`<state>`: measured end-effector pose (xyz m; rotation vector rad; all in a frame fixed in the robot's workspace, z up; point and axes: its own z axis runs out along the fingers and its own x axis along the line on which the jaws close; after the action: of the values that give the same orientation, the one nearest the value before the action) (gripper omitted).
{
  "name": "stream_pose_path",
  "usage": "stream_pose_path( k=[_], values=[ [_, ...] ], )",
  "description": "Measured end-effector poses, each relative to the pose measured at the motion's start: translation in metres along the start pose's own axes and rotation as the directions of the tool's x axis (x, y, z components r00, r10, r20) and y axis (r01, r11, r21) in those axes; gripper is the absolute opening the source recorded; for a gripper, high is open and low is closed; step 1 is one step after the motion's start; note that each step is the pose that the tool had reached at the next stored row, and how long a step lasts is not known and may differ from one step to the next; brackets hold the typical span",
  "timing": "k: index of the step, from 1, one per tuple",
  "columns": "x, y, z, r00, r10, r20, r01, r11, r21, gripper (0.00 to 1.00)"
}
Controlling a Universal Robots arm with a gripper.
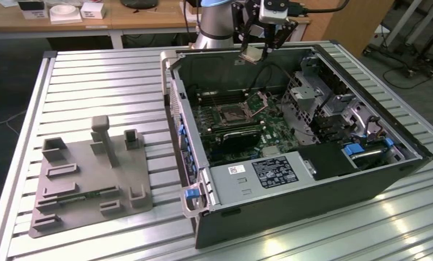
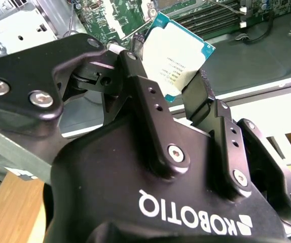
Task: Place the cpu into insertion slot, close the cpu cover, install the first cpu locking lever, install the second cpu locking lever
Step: 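Place the cpu into insertion slot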
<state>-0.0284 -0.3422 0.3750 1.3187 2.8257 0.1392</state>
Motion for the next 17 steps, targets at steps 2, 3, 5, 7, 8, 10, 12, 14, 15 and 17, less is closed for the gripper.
stream_pose_path(
  k=[2,3,5,7,8,10,12,14,15,17],
  values=[
    [0.0,0.0,0.0,1.0,0.003,0.0003,-0.003,1.0,-0.0001,0.54],
    [0.0,0.0,0.0,1.0,0.004,0.0003,-0.004,1.0,-0.0001,0.54],
    [0.0,0.0,0.0,1.0,0.008,0.0006,-0.008,1.0,-0.0002,0.54],
    [0.0,0.0,0.0,0.9999,0.011,0.0009,-0.011,0.9999,-0.0002,0.54],
    [0.0,0.0,0.0,0.9999,0.012,0.0011,-0.012,0.9999,-0.0003,0.54],
    [0.0,0.0,0.0,0.9999,0.015,0.0014,-0.015,0.9999,-0.0003,0.54],
    [0.0,0.0,0.0,0.9998,0.018,0.0016,-0.018,0.9998,-0.0004,0.54],
    [0.0,0.0,0.0,0.9998,0.02,0.0018,-0.02,0.9998,-0.0004,0.54],
    [0.0,0.0,0.0,0.9998,0.021,0.0019,-0.021,0.9998,-0.0004,0.54],
    [0.0,0.0,0.0,0.9997,0.023,0.0021,-0.023,0.9997,-0.0006,0.54]
  ],
)
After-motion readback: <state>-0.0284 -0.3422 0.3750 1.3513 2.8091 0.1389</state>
